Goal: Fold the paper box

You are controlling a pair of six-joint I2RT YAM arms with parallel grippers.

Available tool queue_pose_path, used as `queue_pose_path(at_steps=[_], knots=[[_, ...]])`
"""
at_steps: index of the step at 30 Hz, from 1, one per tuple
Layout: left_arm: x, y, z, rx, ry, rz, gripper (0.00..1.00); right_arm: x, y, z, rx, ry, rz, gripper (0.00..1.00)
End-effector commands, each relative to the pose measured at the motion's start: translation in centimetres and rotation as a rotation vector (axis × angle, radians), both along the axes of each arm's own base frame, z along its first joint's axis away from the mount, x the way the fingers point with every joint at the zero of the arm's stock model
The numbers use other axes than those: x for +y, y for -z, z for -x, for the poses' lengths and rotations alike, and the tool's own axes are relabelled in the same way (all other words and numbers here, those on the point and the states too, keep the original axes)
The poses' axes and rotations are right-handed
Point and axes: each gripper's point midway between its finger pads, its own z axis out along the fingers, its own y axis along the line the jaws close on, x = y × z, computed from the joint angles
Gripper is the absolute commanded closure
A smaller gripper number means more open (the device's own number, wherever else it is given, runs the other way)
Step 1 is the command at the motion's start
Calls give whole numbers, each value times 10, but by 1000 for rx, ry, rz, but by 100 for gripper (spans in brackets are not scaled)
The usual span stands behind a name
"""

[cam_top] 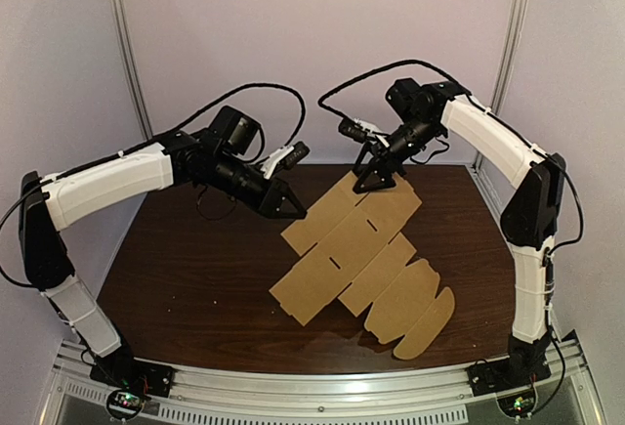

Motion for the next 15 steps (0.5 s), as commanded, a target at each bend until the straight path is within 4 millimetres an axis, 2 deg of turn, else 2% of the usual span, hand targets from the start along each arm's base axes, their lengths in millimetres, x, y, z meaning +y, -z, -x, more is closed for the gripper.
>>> queue_pose_path(at_steps=[1, 4, 8, 12, 14, 15], knots=[[-3, 1, -9, -38, -2, -26, 100, -22, 12, 67, 383, -54, 106, 29], [-4, 2, -14, -44, -14, -34, 100, -21, 11, 70, 413, -65, 87, 39], [-5, 5, -20, -44, -31, -50, 100, -20, 8, 69, 423, -53, 78, 64], [0, 7, -32, -79, -87, -93, 100, -23, 8, 62, 438, -13, 76, 80], [6, 6, -39, -111, -130, -114, 88, -27, 8, 58, 459, 14, 66, 98], [8, 6, -42, -125, -147, -113, 84, -29, 7, 55, 474, 27, 50, 100]])
